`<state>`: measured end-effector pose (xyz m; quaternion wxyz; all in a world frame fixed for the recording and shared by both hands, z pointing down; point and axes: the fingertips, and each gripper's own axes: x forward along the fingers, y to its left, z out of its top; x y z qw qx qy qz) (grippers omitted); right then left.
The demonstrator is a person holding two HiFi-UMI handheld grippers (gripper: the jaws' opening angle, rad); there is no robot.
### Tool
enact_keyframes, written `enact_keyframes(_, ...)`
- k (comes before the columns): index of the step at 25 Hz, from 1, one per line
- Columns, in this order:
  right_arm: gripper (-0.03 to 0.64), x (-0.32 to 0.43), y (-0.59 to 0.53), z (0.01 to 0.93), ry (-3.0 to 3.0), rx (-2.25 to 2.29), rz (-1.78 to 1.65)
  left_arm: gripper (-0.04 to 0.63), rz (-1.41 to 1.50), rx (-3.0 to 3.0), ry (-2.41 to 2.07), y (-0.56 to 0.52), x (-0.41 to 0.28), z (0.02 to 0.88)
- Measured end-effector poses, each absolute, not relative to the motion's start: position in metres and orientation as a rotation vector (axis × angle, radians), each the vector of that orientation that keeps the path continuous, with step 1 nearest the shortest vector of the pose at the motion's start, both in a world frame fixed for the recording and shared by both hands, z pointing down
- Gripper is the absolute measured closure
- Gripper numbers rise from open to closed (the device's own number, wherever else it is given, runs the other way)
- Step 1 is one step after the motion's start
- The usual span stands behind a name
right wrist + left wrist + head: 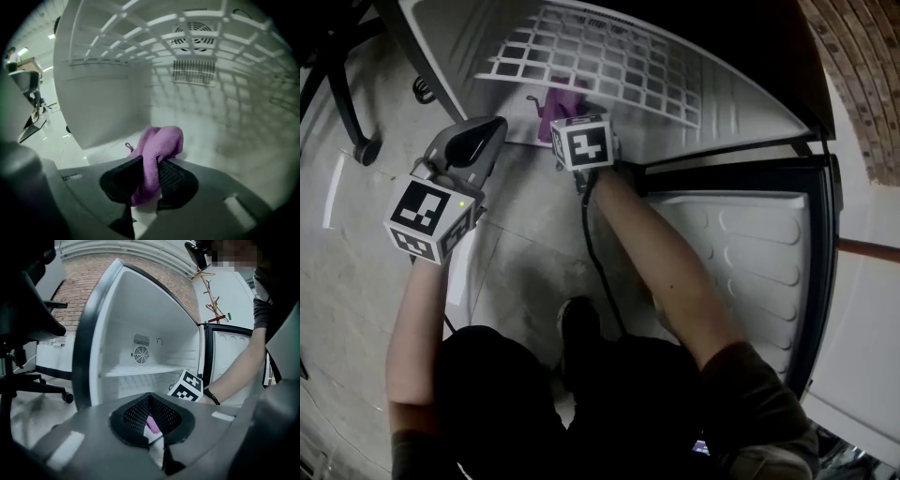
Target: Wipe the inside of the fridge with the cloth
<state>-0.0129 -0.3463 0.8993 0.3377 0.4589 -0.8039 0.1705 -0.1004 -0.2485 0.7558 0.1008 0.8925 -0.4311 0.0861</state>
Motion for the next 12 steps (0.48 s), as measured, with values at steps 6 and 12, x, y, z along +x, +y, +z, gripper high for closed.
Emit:
enact_keyframes(6,0.541,0.070,-0.335,0.905,-1.882,1.397,0.523,0.578,0.245,2.704,-1.127,-0.254,-0.044,0.759)
enact_keyframes(12,0.537,0.117,-0.331,0.901,-1.792,1.598,0.689,0.578,0.234,2.754,-1.034,-0.258,-0.004,0.761)
